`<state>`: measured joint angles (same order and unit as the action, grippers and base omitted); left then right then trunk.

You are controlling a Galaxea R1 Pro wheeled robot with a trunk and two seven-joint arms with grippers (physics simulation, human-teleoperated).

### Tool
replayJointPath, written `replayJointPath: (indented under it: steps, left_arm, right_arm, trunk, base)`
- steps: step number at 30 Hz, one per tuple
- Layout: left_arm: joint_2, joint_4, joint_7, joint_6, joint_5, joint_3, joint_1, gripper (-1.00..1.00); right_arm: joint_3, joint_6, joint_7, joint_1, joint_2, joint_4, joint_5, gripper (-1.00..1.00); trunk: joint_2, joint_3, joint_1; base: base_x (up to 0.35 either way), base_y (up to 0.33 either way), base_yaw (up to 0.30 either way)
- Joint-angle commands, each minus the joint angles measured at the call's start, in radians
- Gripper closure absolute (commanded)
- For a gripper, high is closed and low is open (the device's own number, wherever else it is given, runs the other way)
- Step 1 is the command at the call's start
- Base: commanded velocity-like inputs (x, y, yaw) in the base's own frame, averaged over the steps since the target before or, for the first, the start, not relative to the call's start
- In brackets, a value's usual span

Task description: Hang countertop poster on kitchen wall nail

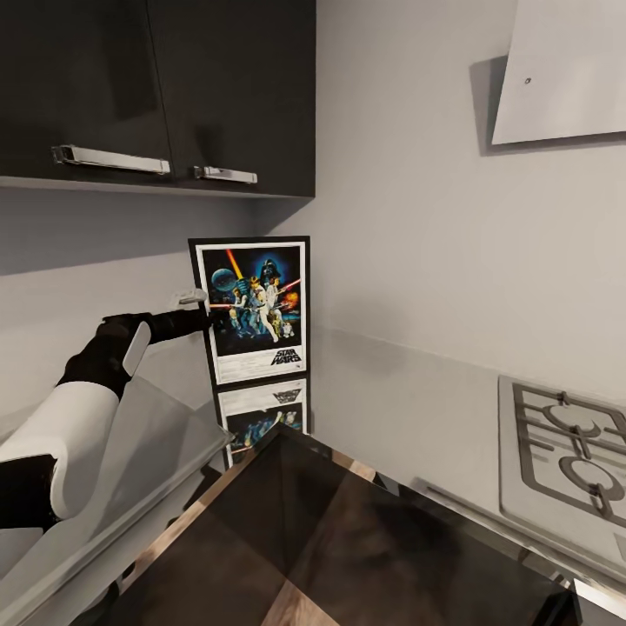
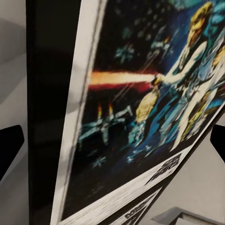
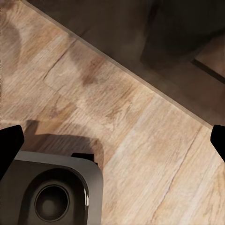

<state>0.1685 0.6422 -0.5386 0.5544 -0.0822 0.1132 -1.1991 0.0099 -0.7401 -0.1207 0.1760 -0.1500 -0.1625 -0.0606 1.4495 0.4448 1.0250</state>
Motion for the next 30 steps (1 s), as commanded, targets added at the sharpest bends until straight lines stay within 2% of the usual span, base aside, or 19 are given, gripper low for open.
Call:
replayJointPath:
  steps: [1,16,23,30]
  left_arm:
    - [0.000,0.000,0.000,0.009,-0.008,0.002,-0.001,-1.00]
    - [0.000,0.000,0.000,0.009,-0.008,0.002,-0.001,-1.00]
    - [-0.002,0.040,0.000,0.010,-0.008,0.000,0.000,-1.00]
    - [-0.001,0.044,0.000,0.010,-0.008,0.000,0.000,-1.00]
  right_arm:
    - [0.001,-0.001,-0.007,0.000,0.000,-0.002,-0.007,-1.00]
    - [0.001,-0.001,-0.007,0.000,0.000,-0.002,-0.006,-1.00]
    - [0.004,-0.001,-0.001,-0.005,0.001,0.000,-0.007,-1.00]
    - [0.004,-0.001,-0.001,-0.006,0.001,0.000,-0.007,-1.00]
  trunk:
    - [0.001,0.001,0.000]
    - [0.001,0.001,0.000]
    - [0.001,0.001,0.000]
    - [0.001,0.001,0.000]
  base:
    - [0.000,0.000,0.000]
    - [0.000,0.000,0.000]
    - [0.000,0.000,0.000]
    - [0.000,0.000,0.000]
